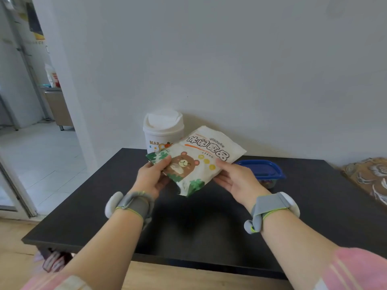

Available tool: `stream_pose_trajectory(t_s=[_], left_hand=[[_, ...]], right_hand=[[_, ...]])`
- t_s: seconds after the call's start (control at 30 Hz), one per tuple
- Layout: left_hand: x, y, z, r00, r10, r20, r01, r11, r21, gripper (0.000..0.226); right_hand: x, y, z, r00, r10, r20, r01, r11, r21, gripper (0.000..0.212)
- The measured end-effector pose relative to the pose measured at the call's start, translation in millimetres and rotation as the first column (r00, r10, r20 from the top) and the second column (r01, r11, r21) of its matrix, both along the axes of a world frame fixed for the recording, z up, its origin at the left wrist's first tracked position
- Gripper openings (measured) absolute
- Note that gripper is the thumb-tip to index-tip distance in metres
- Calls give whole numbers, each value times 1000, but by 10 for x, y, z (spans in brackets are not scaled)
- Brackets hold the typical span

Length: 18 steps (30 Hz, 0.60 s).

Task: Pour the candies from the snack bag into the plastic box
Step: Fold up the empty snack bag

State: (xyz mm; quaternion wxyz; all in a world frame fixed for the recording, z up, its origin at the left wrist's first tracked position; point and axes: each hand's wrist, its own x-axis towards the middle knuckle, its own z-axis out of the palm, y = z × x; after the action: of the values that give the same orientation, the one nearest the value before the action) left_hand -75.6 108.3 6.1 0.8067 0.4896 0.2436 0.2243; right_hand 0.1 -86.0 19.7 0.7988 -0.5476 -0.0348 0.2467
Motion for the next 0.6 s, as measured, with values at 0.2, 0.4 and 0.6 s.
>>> stream_pose_trajectory(t_s=[0.2,0.4,0.6], left_hand=[[58,-161,-61,1000,-17,-6,17,998,63,32],[15,-85,-161,989,-37,-146,83,944,320,17],[15,-30,57,938,-231,-260,321,862,393,21]], right_hand=[[84,-47,-49,987,-130,91,137,988,-75,24],[229,-210,-42,949,-196,247,238,959,-151,23],[197,-353,27,954,60,293,34,951,-308,22]])
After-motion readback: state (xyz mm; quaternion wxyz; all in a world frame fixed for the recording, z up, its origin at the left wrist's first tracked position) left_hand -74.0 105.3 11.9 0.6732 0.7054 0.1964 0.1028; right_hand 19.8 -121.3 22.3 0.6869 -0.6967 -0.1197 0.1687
